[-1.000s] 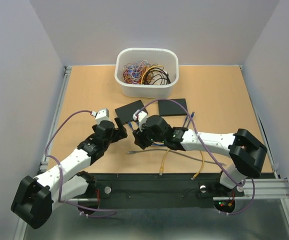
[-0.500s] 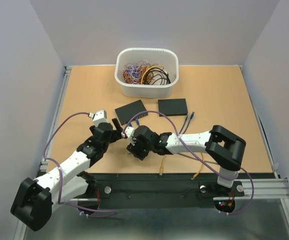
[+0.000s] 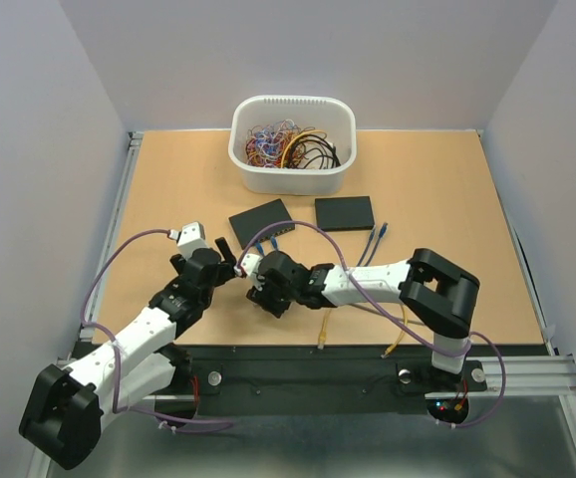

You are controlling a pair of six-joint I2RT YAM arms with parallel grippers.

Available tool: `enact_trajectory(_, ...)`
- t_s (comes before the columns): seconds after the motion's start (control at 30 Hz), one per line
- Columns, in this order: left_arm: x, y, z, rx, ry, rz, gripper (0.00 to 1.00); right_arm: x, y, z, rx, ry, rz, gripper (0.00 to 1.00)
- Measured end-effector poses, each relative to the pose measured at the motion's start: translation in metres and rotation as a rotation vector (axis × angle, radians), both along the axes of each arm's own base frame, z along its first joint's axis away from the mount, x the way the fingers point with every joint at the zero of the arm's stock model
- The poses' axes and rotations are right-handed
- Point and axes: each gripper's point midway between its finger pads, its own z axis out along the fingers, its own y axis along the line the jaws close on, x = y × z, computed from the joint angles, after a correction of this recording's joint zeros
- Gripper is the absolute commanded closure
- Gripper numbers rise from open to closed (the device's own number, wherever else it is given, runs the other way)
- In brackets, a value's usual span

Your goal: Insert the plug into the switch port

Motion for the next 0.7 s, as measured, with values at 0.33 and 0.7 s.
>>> enact_trajectory(0.33, -0.0022, 0.0112, -0.0043, 0.023, 0.012, 0.052, 0.06, 0.0012, 0.0068, -0.0051, -0.008, -0.008, -0.009, 0.72)
enact_trajectory(0.7, -0.0023, 0.0122, -0.0046, 0.022, 0.013, 0.06, 0.06, 0.002, 0.0095, -0.0051, 0.0, -0.013, -0.009, 0.99)
